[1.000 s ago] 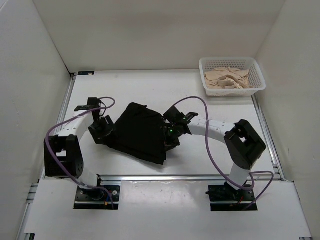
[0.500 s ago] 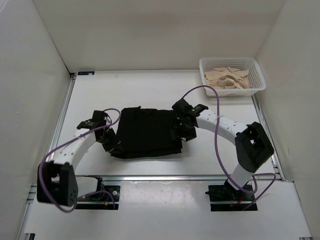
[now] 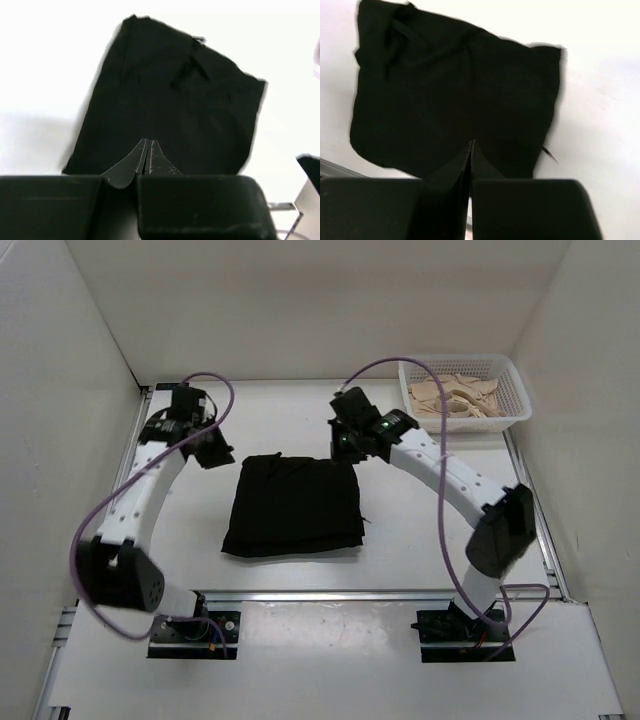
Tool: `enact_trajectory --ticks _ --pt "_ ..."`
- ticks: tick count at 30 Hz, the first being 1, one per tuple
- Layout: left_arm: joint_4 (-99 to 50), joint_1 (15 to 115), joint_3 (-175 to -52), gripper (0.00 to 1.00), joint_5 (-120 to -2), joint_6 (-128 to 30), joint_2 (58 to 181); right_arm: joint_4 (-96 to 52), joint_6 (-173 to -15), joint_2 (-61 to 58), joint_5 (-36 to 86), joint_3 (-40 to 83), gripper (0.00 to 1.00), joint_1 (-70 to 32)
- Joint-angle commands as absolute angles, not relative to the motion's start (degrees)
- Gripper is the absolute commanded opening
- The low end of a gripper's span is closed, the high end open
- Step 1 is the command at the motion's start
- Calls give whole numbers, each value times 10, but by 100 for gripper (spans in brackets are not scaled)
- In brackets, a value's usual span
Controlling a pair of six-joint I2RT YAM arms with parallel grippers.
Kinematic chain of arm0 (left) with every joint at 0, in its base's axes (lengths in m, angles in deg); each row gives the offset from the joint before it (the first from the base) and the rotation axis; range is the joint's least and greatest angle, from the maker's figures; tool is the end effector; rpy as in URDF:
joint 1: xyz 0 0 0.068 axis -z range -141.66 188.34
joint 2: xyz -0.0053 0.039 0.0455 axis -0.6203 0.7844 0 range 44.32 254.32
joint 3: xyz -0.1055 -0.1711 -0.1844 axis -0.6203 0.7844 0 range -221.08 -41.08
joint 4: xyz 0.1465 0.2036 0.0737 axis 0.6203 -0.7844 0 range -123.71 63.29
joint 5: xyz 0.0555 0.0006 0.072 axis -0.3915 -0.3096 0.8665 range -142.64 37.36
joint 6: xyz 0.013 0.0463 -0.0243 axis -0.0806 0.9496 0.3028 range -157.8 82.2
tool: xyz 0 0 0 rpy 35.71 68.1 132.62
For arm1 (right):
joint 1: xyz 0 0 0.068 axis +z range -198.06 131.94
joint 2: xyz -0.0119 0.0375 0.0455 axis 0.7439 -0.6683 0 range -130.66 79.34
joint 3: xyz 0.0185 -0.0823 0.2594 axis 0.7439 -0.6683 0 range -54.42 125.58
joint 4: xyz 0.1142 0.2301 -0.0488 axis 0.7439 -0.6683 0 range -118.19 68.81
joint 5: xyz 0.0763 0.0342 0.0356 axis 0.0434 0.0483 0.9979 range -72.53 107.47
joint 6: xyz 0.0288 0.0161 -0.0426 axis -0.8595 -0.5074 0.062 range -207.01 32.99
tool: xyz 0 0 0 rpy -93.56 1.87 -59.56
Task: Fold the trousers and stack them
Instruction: Fold the trousers
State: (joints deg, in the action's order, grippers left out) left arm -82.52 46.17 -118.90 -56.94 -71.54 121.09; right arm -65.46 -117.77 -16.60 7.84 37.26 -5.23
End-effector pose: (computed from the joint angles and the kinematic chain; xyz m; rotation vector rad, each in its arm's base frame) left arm 0.2638 -0.0390 0.3455 -0.5454 2.5082 -0.3791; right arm 0.2740 0.2460 0.3360 -0.1790 2.4326 0.3884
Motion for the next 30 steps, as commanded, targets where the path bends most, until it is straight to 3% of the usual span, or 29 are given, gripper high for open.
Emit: enact_trajectory --ticks 1,8,14,15,19,20,21,22,24,30 --pt "-765 469 -1211 10 -549 -714 1314 -632 -1171 -266 156 411 1 -50" --pt "-747 498 -1241 10 -522 -701 1499 -574 -1182 -368 173 356 1 -50" --pt "-761 504 -1263 10 -517 -680 1510 -580 -1187 -299 99 311 1 -50" --pt "-770 504 -1275 10 -512 -673 1495 -586 -1187 -275 81 311 4 -50" --pt "-840 509 -1353 25 -476 -644 1415 -630 -1161 -154 -5 326 70 -67" --pt "-865 509 -1380 32 -464 -639 1386 -635 -1161 -106 -26 326 91 -68" --pt "-877 509 -1391 41 -459 -633 1371 -641 -1155 -83 -47 326 100 -81" --pt "-885 509 -1397 43 -454 -633 1355 -646 -1155 -60 -69 318 100 -87" --pt "-903 509 -1403 59 -448 -627 1308 -673 -1155 -5 -145 307 100 -108" --pt "-948 509 -1390 67 -368 -606 1187 -821 -1223 104 -361 279 100 -142"
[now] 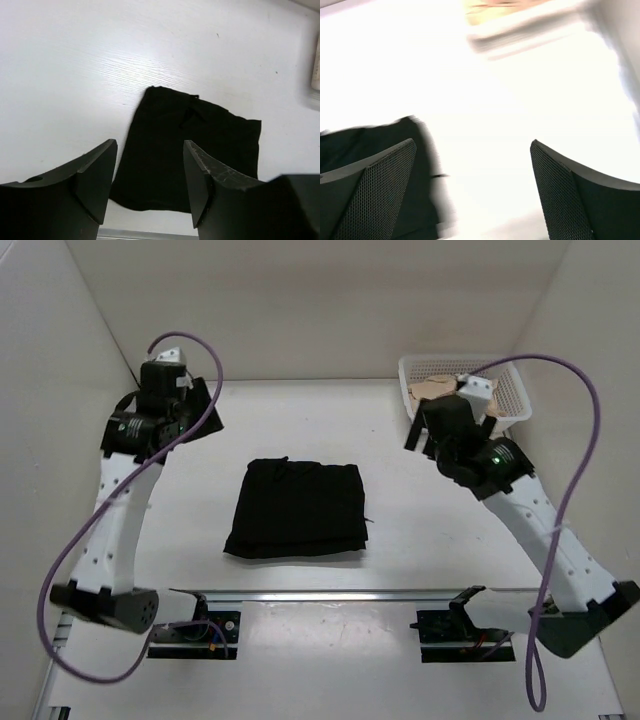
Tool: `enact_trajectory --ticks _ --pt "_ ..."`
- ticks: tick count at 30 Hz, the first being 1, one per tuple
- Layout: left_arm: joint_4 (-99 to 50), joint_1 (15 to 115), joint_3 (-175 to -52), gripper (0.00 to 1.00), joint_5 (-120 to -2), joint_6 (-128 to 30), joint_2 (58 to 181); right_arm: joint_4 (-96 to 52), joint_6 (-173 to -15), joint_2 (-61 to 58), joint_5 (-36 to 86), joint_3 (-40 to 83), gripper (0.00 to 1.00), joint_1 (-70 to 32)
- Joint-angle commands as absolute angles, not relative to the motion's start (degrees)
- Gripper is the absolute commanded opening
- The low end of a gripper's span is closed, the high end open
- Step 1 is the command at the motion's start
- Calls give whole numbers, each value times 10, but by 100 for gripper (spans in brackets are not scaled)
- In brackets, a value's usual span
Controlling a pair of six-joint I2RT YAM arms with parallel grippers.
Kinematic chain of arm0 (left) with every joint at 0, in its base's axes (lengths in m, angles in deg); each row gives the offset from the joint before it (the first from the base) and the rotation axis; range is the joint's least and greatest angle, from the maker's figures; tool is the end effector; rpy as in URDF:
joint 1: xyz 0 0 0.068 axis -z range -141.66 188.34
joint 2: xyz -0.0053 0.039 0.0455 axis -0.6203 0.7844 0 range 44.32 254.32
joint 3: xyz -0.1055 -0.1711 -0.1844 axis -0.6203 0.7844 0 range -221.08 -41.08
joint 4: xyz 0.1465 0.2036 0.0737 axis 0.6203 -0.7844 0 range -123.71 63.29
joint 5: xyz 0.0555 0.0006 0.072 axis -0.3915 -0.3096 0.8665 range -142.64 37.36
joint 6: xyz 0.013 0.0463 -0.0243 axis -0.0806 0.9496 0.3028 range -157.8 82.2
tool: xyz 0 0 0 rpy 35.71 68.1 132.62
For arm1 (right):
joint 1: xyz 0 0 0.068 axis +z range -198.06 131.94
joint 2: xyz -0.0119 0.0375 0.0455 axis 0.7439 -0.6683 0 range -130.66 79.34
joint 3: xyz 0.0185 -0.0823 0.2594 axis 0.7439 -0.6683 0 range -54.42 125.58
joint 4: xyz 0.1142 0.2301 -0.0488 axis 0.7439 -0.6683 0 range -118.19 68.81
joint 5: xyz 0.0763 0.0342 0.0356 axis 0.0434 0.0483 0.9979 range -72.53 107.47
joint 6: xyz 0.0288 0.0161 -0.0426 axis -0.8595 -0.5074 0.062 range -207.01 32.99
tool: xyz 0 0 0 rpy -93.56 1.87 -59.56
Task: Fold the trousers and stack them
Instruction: Fold the trousers
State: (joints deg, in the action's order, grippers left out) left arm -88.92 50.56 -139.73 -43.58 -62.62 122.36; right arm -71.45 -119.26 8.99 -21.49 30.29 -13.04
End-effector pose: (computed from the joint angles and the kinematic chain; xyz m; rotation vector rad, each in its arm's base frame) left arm 0.2505 -0.0486 0.4416 -0.3321 2.2666 -0.1546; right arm 0.2060 0.1172 0.4214 0.3147 2.0199 -0.0234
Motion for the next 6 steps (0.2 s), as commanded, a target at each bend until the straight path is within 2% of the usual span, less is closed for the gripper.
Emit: enact_trajectory --ticks 1,2,3,4,6 --pt "-966 509 -1390 67 -354 -606 1172 -836 -1230 130 -371 271 100 -142" --pt "-966 504 -1385 68 -341 -606 1157 -841 -1241 143 -378 264 100 -150" --pt "-971 504 -1373 80 -319 -611 1127 -841 -1241 154 -378 246 100 -156" --pt "-971 504 -1365 87 -306 -619 1112 -841 -1241 177 -378 233 100 -156" --pt "-963 490 -1349 90 -298 -634 1088 -813 -1236 197 -378 193 100 -156"
